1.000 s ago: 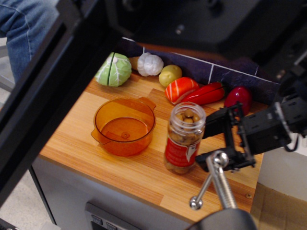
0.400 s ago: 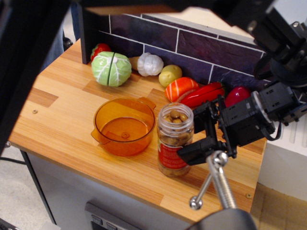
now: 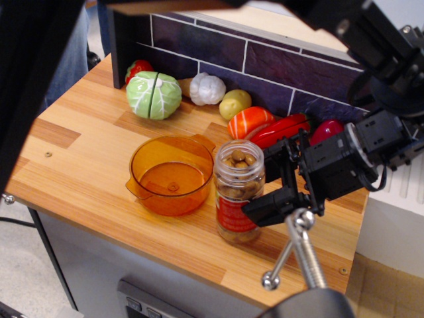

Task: Pour almonds in pot

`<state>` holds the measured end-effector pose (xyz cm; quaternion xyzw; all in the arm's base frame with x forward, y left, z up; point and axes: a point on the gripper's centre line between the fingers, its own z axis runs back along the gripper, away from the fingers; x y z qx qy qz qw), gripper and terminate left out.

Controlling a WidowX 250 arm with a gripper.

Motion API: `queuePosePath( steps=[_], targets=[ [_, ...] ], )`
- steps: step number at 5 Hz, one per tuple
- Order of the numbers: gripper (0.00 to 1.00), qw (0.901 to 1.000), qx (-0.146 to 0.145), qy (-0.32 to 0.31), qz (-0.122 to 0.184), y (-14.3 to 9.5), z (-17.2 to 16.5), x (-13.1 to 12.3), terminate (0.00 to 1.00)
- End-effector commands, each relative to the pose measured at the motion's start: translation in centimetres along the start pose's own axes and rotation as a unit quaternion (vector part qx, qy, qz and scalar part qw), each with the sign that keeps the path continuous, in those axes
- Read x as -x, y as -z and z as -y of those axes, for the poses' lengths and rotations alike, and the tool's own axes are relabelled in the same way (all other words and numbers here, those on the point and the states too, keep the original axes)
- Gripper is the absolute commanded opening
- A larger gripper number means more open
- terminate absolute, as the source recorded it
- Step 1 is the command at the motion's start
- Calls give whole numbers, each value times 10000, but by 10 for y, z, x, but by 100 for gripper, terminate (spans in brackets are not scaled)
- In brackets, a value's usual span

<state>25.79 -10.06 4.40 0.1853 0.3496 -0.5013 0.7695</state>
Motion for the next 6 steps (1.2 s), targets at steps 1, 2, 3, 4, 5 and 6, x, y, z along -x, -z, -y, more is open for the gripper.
queuePosePath(
  steps=[1, 2, 3, 4, 5, 6],
  targets=[
    [0, 9695, 1246, 542, 2039, -34, -3, 27, 0],
    [0, 9288, 1829, 698, 3147, -39, -4, 27, 0],
    [0, 8817, 2209, 972, 4053, -41, -2, 31, 0],
    [0, 8420, 2557, 1088, 4624, -41, -8, 40, 0],
    [0, 7935, 2931, 956, 5246, -38, -26, 52, 0],
    [0, 7688, 2879, 720, 5665, -37, -40, 55, 0]
  ],
)
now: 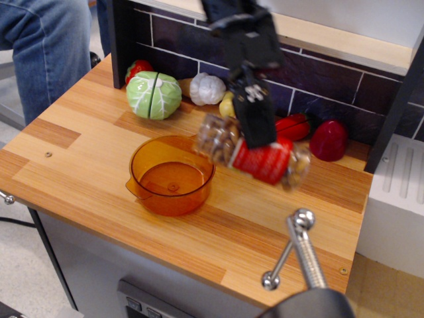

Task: Pour almonds in pot

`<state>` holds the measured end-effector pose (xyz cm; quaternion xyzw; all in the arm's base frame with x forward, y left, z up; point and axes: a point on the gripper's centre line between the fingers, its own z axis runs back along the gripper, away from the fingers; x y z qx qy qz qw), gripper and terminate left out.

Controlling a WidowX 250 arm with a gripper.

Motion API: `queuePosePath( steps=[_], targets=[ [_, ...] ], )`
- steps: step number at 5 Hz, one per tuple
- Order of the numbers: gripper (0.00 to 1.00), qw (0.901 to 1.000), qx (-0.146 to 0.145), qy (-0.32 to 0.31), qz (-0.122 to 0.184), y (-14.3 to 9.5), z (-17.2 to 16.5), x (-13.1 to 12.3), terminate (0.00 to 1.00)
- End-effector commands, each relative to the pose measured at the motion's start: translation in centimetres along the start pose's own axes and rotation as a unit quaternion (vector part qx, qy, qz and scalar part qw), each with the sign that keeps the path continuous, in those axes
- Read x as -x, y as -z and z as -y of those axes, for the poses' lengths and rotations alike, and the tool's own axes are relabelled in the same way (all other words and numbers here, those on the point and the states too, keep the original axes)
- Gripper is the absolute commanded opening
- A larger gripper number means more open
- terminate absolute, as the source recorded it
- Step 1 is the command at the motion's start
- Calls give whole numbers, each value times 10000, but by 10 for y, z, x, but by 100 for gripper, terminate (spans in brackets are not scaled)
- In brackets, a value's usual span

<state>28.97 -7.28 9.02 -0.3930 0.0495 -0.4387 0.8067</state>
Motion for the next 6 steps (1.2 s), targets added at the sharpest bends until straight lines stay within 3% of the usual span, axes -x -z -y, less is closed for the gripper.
queuePosePath(
  steps=[1, 2, 3, 5, 6],
  targets=[
    [0, 9934, -453, 90, 1048, -28, 4, -5, 0],
    [0, 9863, -581, -189, 1533, -30, -4, -4, 0],
    [0, 9734, -1089, -299, 1994, -34, -5, -2, 0],
    [0, 9476, -1808, -409, 2600, -41, -8, -9, 0],
    [0, 9429, -1802, -356, 2780, -47, -6, -9, 0]
  ],
)
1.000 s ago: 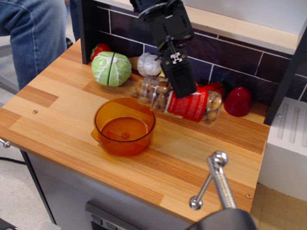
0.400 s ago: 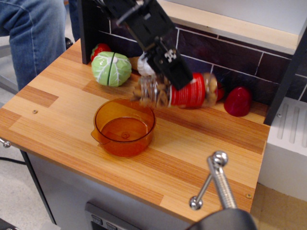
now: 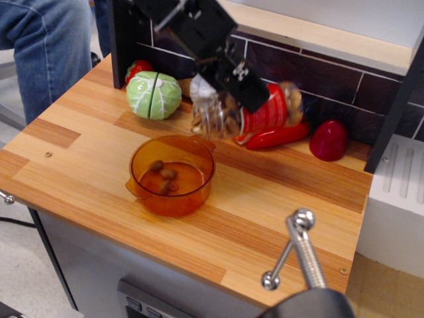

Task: Pour almonds in pot

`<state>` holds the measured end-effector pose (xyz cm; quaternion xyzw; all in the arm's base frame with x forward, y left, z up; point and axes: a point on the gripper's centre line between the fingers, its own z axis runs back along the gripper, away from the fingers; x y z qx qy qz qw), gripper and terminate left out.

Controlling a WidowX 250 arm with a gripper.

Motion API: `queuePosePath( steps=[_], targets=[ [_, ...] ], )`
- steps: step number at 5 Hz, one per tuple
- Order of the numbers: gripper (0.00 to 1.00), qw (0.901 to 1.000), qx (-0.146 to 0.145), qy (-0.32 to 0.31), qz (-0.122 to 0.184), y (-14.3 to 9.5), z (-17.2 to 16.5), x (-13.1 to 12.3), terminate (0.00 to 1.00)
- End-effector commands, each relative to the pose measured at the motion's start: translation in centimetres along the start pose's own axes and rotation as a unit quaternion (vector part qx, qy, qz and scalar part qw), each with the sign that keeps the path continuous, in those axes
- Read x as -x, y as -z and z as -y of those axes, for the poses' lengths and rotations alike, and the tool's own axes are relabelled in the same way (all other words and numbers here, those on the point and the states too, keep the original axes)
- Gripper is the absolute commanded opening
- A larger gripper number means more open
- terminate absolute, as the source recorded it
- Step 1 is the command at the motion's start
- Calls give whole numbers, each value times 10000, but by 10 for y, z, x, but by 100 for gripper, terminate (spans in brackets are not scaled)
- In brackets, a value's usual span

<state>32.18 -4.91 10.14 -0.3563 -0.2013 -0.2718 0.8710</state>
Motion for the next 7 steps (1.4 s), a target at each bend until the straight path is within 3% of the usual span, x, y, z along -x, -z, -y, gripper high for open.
queuePosePath(
  steps=[1, 3, 5, 7],
  targets=[
    [0, 9946, -758, 485, 524, -16, 17, -3, 0],
    [0, 9868, -1226, 515, 929, -22, 15, 1, 0],
    [0, 9725, -1797, 297, 1454, -14, 3, -2, 0],
    [0, 9421, -2711, 129, 1971, -1, 3, -3, 0]
  ],
)
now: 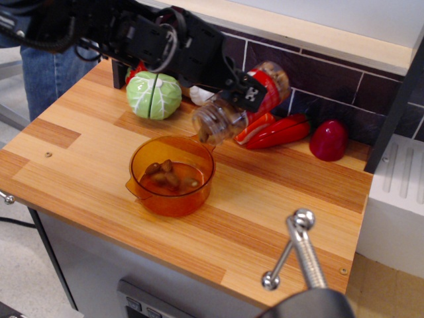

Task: Pour almonds in pot

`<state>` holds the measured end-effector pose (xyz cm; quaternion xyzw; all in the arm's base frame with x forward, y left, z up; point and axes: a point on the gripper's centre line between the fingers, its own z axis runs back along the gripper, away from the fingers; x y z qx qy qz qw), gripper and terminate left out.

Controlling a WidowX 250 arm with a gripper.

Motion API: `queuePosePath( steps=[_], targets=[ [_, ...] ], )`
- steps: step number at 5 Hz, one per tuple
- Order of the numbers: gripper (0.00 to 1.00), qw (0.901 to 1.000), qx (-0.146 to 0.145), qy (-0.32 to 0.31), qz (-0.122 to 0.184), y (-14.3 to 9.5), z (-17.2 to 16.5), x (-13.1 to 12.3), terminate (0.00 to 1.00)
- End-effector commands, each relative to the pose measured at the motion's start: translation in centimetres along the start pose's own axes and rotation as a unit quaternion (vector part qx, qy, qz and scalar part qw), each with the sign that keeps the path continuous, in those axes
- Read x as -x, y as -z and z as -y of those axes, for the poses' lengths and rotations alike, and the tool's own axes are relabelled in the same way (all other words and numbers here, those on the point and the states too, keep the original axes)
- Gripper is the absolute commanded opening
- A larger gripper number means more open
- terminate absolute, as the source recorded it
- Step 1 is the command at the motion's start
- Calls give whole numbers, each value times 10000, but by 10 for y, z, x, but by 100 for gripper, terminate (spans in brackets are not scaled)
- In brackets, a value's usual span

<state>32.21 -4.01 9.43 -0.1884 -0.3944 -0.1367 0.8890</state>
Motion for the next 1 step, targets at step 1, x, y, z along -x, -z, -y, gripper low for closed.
queuePosePath(
  steps=[1],
  targets=[
    [0, 9993, -208, 244, 203, -3, 11, -11, 100]
  ],
)
